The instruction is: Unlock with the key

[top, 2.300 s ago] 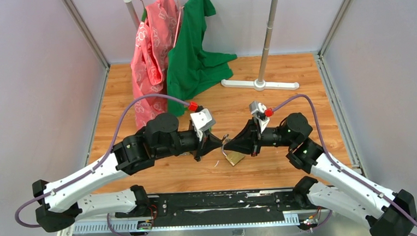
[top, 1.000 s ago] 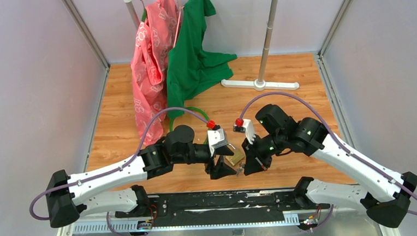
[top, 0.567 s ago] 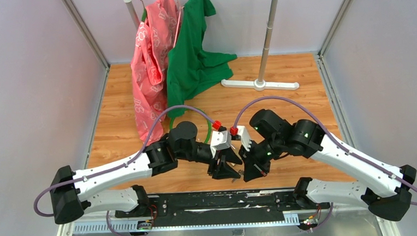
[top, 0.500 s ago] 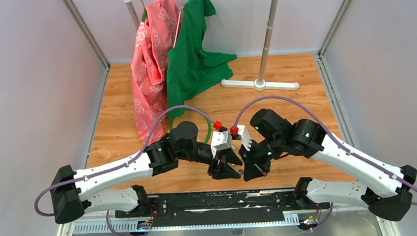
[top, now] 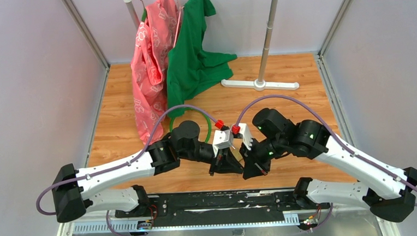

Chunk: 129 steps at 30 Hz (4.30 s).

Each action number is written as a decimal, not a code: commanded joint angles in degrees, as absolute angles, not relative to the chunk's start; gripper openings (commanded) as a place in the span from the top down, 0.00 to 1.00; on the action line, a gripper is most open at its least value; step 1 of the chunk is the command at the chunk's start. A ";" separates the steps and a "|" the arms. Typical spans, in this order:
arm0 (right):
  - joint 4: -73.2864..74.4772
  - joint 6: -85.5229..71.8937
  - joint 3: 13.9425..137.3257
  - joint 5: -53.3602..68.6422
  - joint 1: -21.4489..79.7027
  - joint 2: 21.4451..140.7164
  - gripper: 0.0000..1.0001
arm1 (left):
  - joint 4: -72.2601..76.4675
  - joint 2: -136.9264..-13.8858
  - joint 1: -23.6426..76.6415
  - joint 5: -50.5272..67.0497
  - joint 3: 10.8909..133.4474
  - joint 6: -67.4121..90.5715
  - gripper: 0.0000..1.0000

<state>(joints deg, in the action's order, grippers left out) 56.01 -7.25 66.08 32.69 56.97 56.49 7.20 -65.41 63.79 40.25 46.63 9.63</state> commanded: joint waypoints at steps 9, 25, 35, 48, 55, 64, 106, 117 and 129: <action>53.79 -7.00 66.57 25.51 57.71 53.28 1.00 | 8.69 -62.99 64.25 35.79 44.85 10.16 1.00; 45.76 -7.46 64.76 16.46 57.57 45.95 0.42 | 6.72 -57.80 64.25 22.61 45.56 11.20 1.00; 35.76 -8.78 60.30 9.67 57.57 38.50 0.32 | 8.16 -55.17 62.66 15.07 45.84 16.54 1.00; 38.38 -12.74 59.86 -13.93 56.66 44.59 0.30 | -4.53 -52.12 61.05 -4.11 46.25 19.62 1.00; 41.81 -15.03 60.12 -10.08 49.71 54.46 0.17 | -10.63 -45.96 60.91 -16.46 40.94 21.46 1.00; 43.14 -14.66 59.02 2.30 44.73 67.44 0.13 | -18.46 -39.32 60.91 -24.35 36.89 23.78 1.00; 37.87 -9.35 72.51 -2.63 43.32 105.63 0.13 | -15.80 -40.53 60.91 -24.03 33.48 24.28 1.00; 33.40 -13.08 65.19 -4.79 37.07 103.94 0.17 | -14.43 -41.93 60.91 -22.23 33.88 24.79 1.00; 34.10 -17.79 58.24 -4.01 34.87 98.26 0.23 | -13.00 -45.02 60.91 -20.48 35.06 24.87 1.00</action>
